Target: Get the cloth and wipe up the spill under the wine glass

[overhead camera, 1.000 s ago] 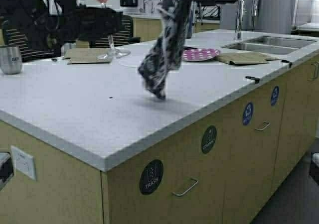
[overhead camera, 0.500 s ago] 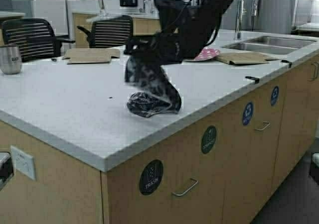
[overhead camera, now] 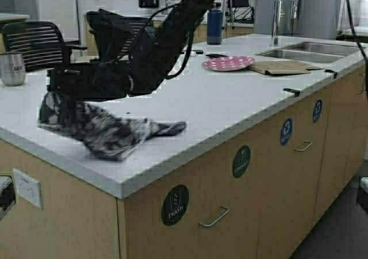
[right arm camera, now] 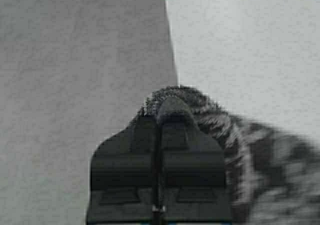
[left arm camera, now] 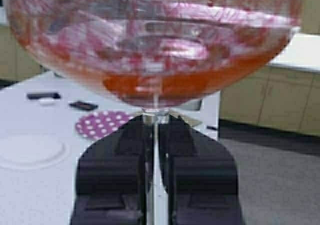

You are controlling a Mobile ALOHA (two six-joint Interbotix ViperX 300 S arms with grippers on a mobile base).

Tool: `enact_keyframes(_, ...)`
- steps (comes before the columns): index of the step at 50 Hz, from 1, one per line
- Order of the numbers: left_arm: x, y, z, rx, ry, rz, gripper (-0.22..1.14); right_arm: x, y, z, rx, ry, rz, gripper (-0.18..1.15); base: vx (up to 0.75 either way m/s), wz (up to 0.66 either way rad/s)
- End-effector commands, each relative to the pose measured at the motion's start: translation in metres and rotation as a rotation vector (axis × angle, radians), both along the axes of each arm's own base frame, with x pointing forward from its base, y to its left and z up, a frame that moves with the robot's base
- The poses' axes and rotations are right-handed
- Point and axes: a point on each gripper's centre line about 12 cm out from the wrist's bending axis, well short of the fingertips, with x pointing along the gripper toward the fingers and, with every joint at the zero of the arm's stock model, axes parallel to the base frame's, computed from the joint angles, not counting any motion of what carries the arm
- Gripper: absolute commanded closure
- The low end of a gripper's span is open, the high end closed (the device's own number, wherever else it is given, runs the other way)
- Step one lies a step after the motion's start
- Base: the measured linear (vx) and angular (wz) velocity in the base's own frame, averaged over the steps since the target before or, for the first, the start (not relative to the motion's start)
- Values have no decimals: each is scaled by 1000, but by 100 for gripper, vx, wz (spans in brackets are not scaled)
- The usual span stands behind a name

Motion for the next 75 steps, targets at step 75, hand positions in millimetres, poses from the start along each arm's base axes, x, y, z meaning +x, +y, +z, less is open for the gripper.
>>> enact_keyframes(75,138,-71,-281,156,80,-72,67,91,-216,-14,-31,50,-461,92,0,0)
